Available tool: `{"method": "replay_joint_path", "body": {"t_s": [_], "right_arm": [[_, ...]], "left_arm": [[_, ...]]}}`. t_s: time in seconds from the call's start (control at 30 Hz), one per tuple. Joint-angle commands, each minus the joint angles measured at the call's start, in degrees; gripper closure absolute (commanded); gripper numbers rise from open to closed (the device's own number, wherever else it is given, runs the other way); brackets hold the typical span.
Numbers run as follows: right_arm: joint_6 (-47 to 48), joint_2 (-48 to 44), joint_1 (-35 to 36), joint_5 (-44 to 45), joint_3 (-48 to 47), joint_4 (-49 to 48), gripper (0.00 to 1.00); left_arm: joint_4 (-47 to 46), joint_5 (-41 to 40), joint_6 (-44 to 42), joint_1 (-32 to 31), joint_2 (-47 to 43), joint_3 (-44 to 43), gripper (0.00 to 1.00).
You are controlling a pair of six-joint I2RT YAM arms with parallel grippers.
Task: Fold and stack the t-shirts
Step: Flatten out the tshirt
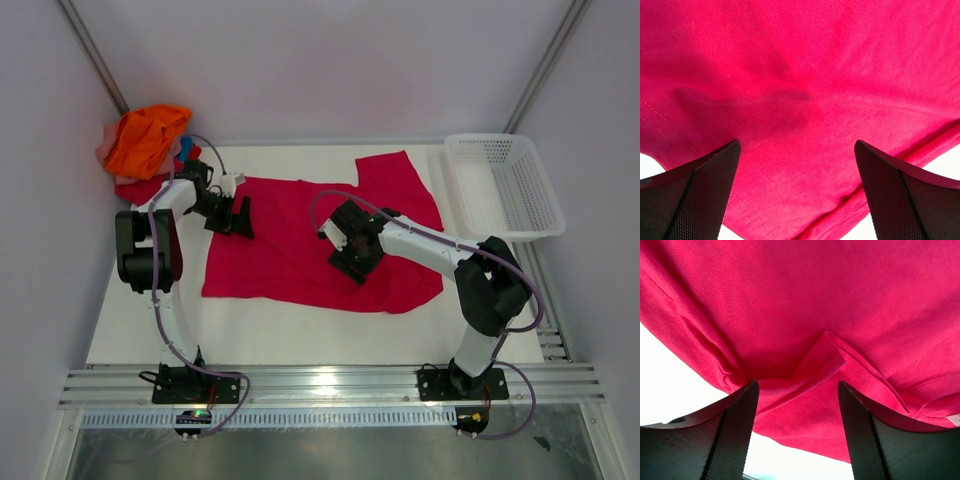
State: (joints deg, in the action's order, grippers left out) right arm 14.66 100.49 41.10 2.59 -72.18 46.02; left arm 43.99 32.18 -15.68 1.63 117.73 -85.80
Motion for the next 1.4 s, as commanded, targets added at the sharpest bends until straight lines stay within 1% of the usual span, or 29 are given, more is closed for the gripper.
{"method": "replay_joint_path", "body": {"t_s": [0.0, 0.1, 0.13, 0.17, 0.77, 0.9, 1.23, 1.3, 1.33, 1.37], "right_arm": [[-0.77, -0.03, 0.29, -0.57, -1.47, -1.37, 0.33], [-0.07, 0.15, 0.29, 0.22, 0.02, -2.60, 0.41], [0.11, 0.41, 0.29, 0.48, 0.29, -2.69, 0.46], [0.11, 0.85, 0.29, 0.66, 0.64, -2.78, 0.47], [-0.33, 1.91, 0.29, 4.35, 1.17, -3.66, 0.46], [-0.50, 1.20, 0.29, 5.23, 1.08, -3.57, 0.45], [-0.77, 2.61, 0.29, 4.53, 2.13, -4.01, 0.44], [-0.77, 2.52, 0.29, 4.18, 2.31, -3.92, 0.53], [-0.68, 2.52, 0.29, 3.83, 2.31, -3.92, 0.63], [-0.51, 2.52, 0.29, 3.22, 2.40, -3.83, 0.77]], "left_arm": [[-1.62, -0.11, -1.63, -0.05, 2.41, 2.39, 0.01], [-1.89, 0.42, -1.28, -0.05, 2.68, 2.65, 0.01], [-1.97, 0.51, -1.28, -0.05, 2.76, 2.57, 0.01], [-1.89, 0.60, -1.11, -0.05, 2.77, 2.57, 0.01], [-2.50, 0.95, -1.46, -0.05, 2.94, 3.80, 0.01], [-2.59, 0.86, -1.63, -0.05, 2.85, 4.06, 0.01], [-2.50, 1.48, -1.63, -0.05, 2.85, 4.06, 0.01], [-2.50, 1.39, -1.63, -0.05, 2.94, 4.06, 0.01], [-2.59, 1.39, -1.63, -0.05, 2.94, 4.06, 0.01], [-2.59, 1.56, -1.63, -0.05, 2.85, 4.06, 0.01]]}}
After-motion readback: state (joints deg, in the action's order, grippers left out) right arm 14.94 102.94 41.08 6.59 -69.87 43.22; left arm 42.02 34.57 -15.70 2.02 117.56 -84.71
